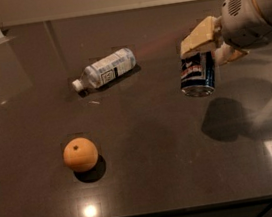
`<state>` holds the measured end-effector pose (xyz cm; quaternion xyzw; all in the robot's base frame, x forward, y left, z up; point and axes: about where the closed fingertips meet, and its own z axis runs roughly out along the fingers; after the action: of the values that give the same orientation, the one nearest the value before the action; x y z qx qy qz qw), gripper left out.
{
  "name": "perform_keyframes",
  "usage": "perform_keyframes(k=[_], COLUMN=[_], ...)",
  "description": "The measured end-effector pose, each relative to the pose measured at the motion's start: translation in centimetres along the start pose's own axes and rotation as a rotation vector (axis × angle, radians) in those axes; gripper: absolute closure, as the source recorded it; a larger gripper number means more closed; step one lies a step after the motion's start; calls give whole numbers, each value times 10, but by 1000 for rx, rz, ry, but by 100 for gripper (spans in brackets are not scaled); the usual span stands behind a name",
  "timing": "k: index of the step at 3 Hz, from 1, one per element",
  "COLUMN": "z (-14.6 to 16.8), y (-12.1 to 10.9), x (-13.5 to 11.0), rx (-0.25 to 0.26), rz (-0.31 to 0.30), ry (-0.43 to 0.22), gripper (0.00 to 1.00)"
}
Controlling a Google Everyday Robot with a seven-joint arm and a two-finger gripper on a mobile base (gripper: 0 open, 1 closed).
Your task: Place pepsi can upright
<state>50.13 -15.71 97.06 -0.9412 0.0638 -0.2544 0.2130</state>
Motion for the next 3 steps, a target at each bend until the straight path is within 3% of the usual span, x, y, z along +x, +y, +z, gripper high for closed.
perform_keyframes(k=[1,3], z=[0,-10], y=[-3,-3], x=[2,6], rx=[79,208], rz=[-103,-252], ry=[51,228], gripper=[100,100])
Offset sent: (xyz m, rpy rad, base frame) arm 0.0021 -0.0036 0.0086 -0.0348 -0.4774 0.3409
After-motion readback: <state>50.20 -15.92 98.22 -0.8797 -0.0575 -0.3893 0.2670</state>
